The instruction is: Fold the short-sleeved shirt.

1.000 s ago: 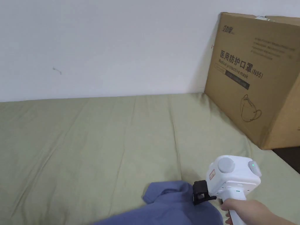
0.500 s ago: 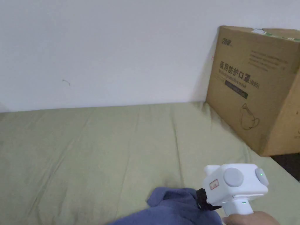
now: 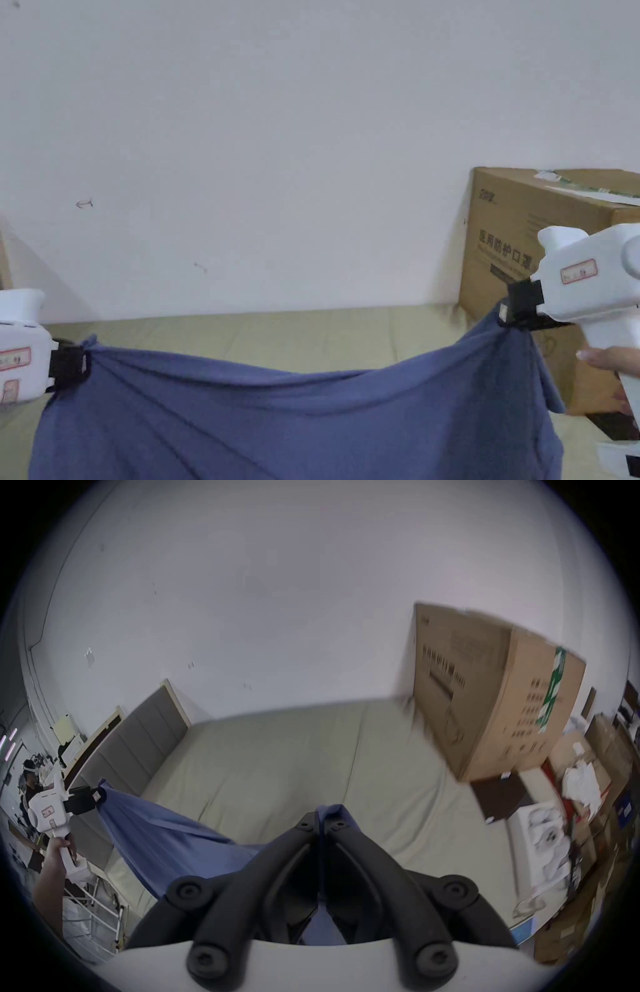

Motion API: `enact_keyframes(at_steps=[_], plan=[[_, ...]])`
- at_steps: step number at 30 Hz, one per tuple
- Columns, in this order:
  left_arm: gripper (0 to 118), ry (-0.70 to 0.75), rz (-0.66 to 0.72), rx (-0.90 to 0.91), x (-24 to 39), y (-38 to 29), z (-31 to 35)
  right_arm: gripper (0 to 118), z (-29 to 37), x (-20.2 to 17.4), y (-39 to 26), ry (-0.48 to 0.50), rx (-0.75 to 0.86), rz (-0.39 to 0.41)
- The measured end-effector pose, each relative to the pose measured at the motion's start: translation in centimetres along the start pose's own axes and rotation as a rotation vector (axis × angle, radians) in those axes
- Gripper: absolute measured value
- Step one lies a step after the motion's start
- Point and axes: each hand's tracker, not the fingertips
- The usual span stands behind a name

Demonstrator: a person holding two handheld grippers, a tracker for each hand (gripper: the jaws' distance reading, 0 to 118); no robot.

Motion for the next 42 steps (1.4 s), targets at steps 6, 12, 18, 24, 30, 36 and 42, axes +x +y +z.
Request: enact_keyframes(at_steps=[6, 12, 18, 24, 30, 36, 42], plan=[[1, 0.048, -0.072, 0.069, 0.8, 8.1, 2.2, 1, 3.3, -2.2, 9.2, -0.065, 0.144, 0.02], [1, 0.07, -0.072, 0.129, 1.4, 15.2, 0.5, 1, 2.3, -3.6, 17.9, -0.119, 0.236, 0.016], [1, 0.079, -0.017, 0.18, 1.2, 20.4, -5.3, 1, -1.5, -4.8, 25.5, -0.196, 0.343, 0.018], [1, 0.104, -0.018, 0.235, 1.3, 23.8, -11.8, 1, -6.1, -5.1, 29.6, -0.279, 0.413, 0.07], [1, 0.14, -0.067, 0.269, 2.2, 23.7, -16.6, 1, -10.5, -4.9, 28.5, -0.329, 0.437, 0.077], [1, 0.134, -0.066, 0.09, 2.7, 15.3, -24.0, 1, -21.0, -2.9, 18.8, -0.295, 0.215, 0.074], [1, -0.012, 0.134, -0.225, 3.5, -5.4, -28.2, 1, -30.2, 0.1, -4.0, -0.196, -0.143, -0.079]])
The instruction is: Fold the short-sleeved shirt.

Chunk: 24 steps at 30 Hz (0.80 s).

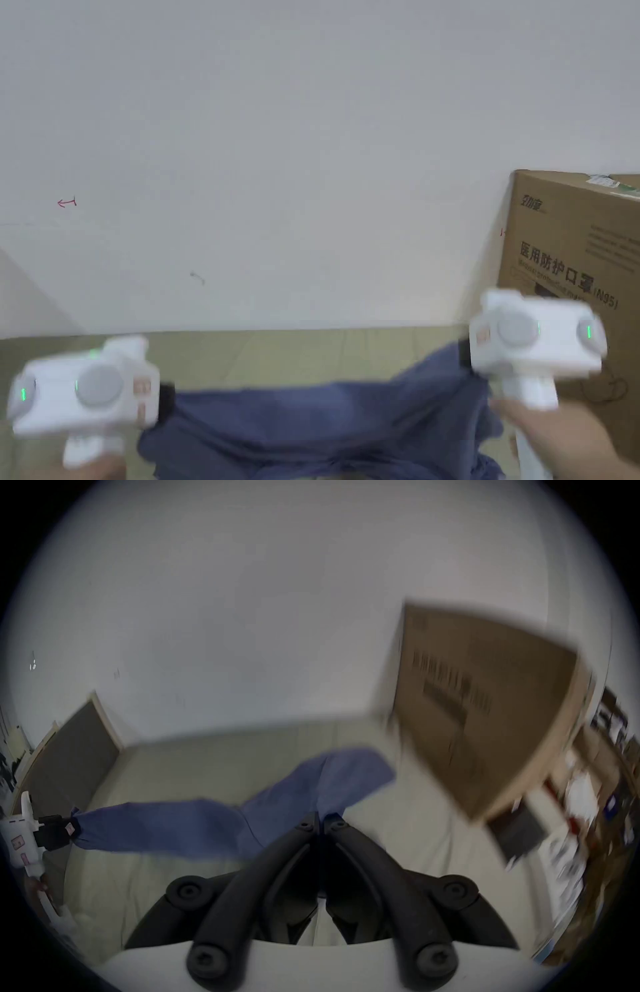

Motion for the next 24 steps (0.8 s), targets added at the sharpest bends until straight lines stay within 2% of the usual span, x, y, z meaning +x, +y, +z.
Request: enact_keyframes(at_steps=[1, 3, 4, 6, 8, 10, 13, 17, 20, 24], plan=[[1, -0.031, 0.035, -0.037, -1.1, -3.0, -0.8, 1, -0.7, 1.1, -4.1, 0.033, -0.062, -0.052], [1, -0.083, 0.085, -0.115, -2.3, -9.7, -0.3, 1, -1.7, 3.6, -10.6, 0.03, -0.157, -0.068], [1, -0.071, 0.065, -0.165, -3.0, -12.8, 0.5, 1, -0.7, 4.9, -14.0, 0.069, -0.178, -0.095], [1, -0.03, 0.008, -0.226, -4.2, -17.9, 2.7, 1, 2.6, 7.4, -20.0, 0.085, -0.238, -0.097], [1, -0.053, 0.028, -0.237, -5.3, -21.4, 5.6, 1, 6.2, 9.1, -24.1, 0.084, -0.248, -0.061], [1, -0.06, 0.019, -0.249, -6.1, -23.9, 8.7, 1, 10.2, 10.7, -27.7, 0.083, -0.252, -0.071], [1, -0.051, -0.048, -0.254, -6.6, -26.8, 13.3, 1, 14.9, 14.2, -31.7, 0.036, -0.283, -0.159], [1, -0.05, -0.081, -0.275, -7.5, -29.7, 17.1, 1, 18.3, 17.8, -34.4, -0.049, -0.291, -0.153], [1, -0.08, -0.088, -0.306, -7.5, -32.0, 19.1, 1, 19.2, 19.6, -35.9, -0.034, -0.344, -0.2], [1, -0.073, -0.145, -0.318, -6.9, -34.4, 20.5, 1, 19.1, 18.9, -36.9, -0.044, -0.377, -0.126]])
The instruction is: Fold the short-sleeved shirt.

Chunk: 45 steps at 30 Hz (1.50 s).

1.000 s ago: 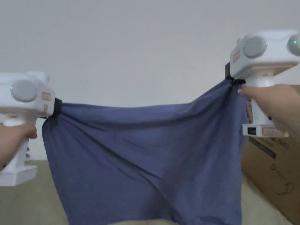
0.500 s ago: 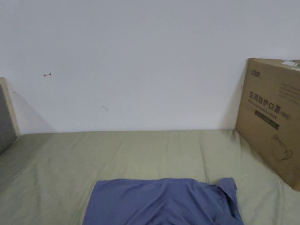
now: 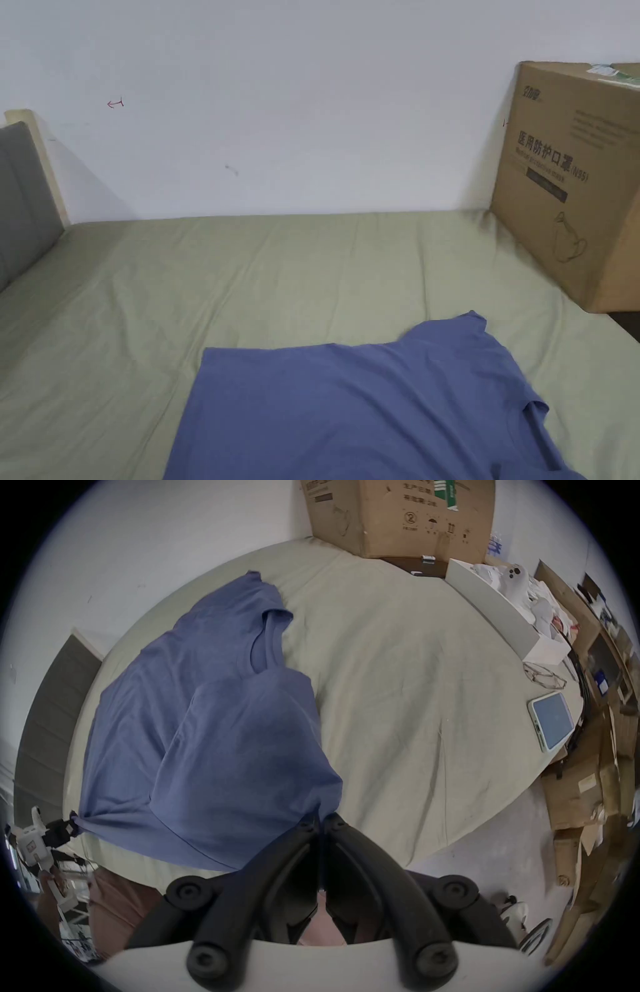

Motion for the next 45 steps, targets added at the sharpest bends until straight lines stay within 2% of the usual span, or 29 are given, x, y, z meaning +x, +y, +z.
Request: enact_keyframes(at_steps=[2, 3, 4, 5, 6, 7, 8, 10, 13, 18, 19, 20, 21, 22, 23, 24, 25, 27, 30, 31, 32, 34, 36, 37, 41, 42, 43, 45], plan=[[5, 0.003, -0.004, 0.003, 0.2, -0.6, 0.0, 2, -0.4, -0.4, 0.0, 0.006, -0.006, 0.006], [18, -0.002, -0.006, 0.017, 0.2, -0.8, 0.3, 8, -0.4, -0.6, 0.2, 0.02, -0.014, 0.001], [63, -0.045, 0.011, 0.048, 0.1, -1.1, 0.8, 38, -0.2, -0.8, 0.2, 0.024, -0.011, -0.003], [104, -0.08, 0.046, 0.049, 0.0, -1.3, 1.2, 68, 0.1, -0.9, 0.2, 0.027, -0.002, -0.006], [118, -0.105, 0.098, 0.036, -0.4, -1.5, 1.3, 95, 0.7, -1.0, 0.1, 0.039, 0.009, -0.007], [114, -0.128, 0.137, 0.023, -0.6, -1.9, 1.4, 104, 1.1, -1.1, 0.0, 0.071, 0.02, -0.023], [112, -0.155, 0.15, 0.06, -1.0, -2.3, 2.5, 106, 1.6, -1.3, 0.0, 0.096, 0.031, -0.044], [112, -0.177, 0.224, 0.084, -1.7, -2.0, 3.2, 107, 3.7, -2.2, -0.5, 0.158, 0.063, -0.078], [112, -0.285, 0.305, 0.135, -1.9, -2.9, 5.3, 107, 6.2, -4.2, -0.5, 0.233, 0.112, -0.081], [112, -0.245, 0.287, 0.354, 0.6, -1.8, 11.2, 107, 12.2, -9.2, -0.8, 0.364, 0.316, -0.032], [110, -0.213, 0.294, 0.387, 1.0, -1.6, 12.4, 106, 13.2, -10.0, -1.0, 0.387, 0.349, -0.029], [102, -0.182, 0.287, 0.412, 1.4, -1.6, 13.4, 103, 14.0, -10.7, -1.2, 0.417, 0.375, -0.029], [79, -0.124, 0.278, 0.443, 1.7, -1.1, 14.2, 90, 14.7, -11.3, -1.4, 0.454, 0.387, -0.012], [24, -0.068, 0.254, 0.472, 2.2, -1.1, 14.9, 36, 15.2, -11.5, -1.3, 0.473, 0.425, -0.018], [0, -0.015, 0.229, 0.475, 2.5, -1.0, 15.3, 0, 15.5, -12.0, -1.5, 0.444, 0.452, -0.025], [0, 0.084, 0.192, 0.471, 2.8, -1.0, 15.5, 0, 15.4, -12.7, -1.5, 0.346, 0.426, -0.013], [0, 0.074, 0.176, 0.444, 3.0, -0.5, 15.4, 0, 15.3, -12.9, -1.3, 0.378, 0.435, -0.025], [0, 0.039, 0.128, 0.366, 2.7, 0.3, 14.6, 0, 14.8, -12.7, -0.9, 0.464, 0.387, 0.001], [0, 0.07, 0.039, 0.169, 2.1, 0.4, 11.3, 0, 14.3, -13.0, -1.4, 0.361, 0.388, 0.069], [6, 0.051, 0.023, 0.123, 1.9, 0.4, 9.9, 0, 14.1, -13.2, -1.6, 0.343, 0.376, 0.093], [29, 0.04, 0.018, 0.11, 1.7, 0.3, 8.8, 0, 13.8, -13.2, -1.8, 0.346, 0.361, 0.091], [118, 0.003, 0.041, 0.099, 1.0, -0.2, 6.0, 0, 13.0, -12.8, -2.1, 0.375, 0.318, 0.059], [111, -0.01, 0.062, 0.018, 0.4, -0.4, 3.1, 0, 12.4, -12.5, -2.4, 0.415, 0.277, 0.01], [112, -0.031, 0.068, 0.056, 0.2, -0.6, 3.0, 0, 12.2, -12.3, -2.5, 0.42, 0.265, -0.01], [112, 0.044, 0.098, -0.007, -0.3, -0.4, -1.0, 0, 11.6, -11.8, -3.1, 0.397, 0.239, -0.009], [107, 0.036, 0.082, -0.003, -0.3, -0.4, -1.3, 0, 11.5, -11.7, -3.2, 0.381, 0.231, 0.001], [83, 0.034, 0.058, -0.002, 0.0, -0.5, -1.4, 0, 11.4, -11.6, -3.4, 0.366, 0.227, 0.008], [17, 0.024, -0.047, -0.003, 0.9, -0.6, -1.3, 0, 11.1, -11.4, -3.5, 0.349, 0.215, 0.01]])
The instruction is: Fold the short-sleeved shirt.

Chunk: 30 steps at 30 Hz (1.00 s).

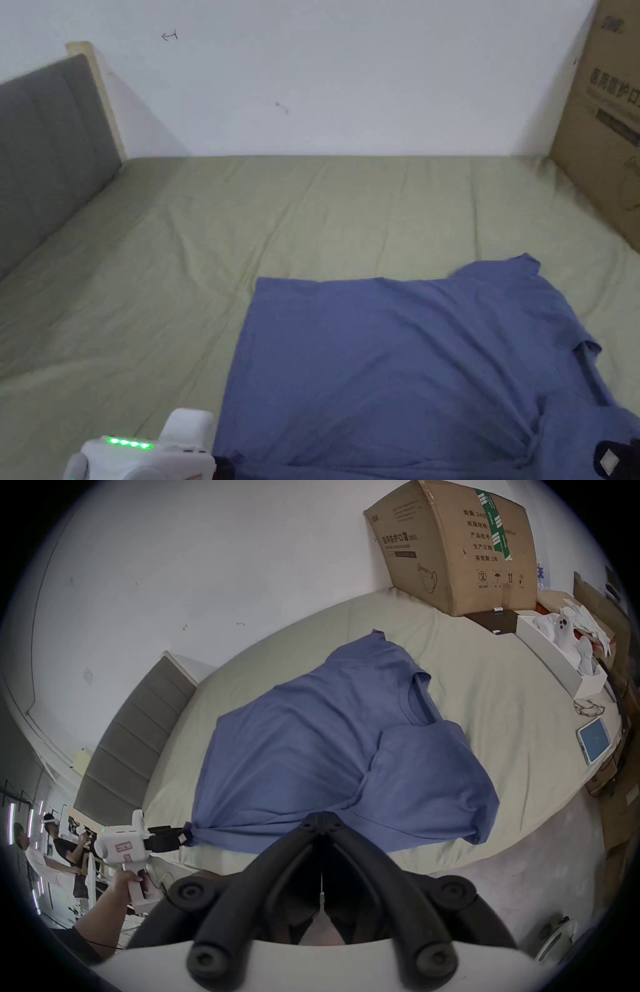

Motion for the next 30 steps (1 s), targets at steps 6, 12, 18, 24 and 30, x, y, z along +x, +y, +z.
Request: enact_keyframes(at_steps=[6, 12, 18, 24, 30], plan=[[4, -0.019, 0.003, 0.062, 0.4, -1.1, 1.1, 0, 1.4, 2.7, 0.2, 0.014, 0.054, -0.08], [4, -0.026, 0.017, 0.148, 0.0, -0.8, 4.2, 60, -0.4, 8.0, 1.5, -0.186, -0.006, -0.024], [4, -0.017, -0.003, 0.164, 1.0, -0.6, 4.6, 118, -6.3, 14.8, 1.3, -0.212, -0.222, -0.212], [4, -0.011, 0.021, 0.141, 1.0, -0.6, 3.8, 117, -9.2, 16.0, 0.0, -0.253, -0.258, -0.115], [4, -0.01, 0.052, 0.107, 0.5, -0.8, 3.1, 8, -9.5, 13.5, -0.3, -0.266, -0.205, 0.016]])
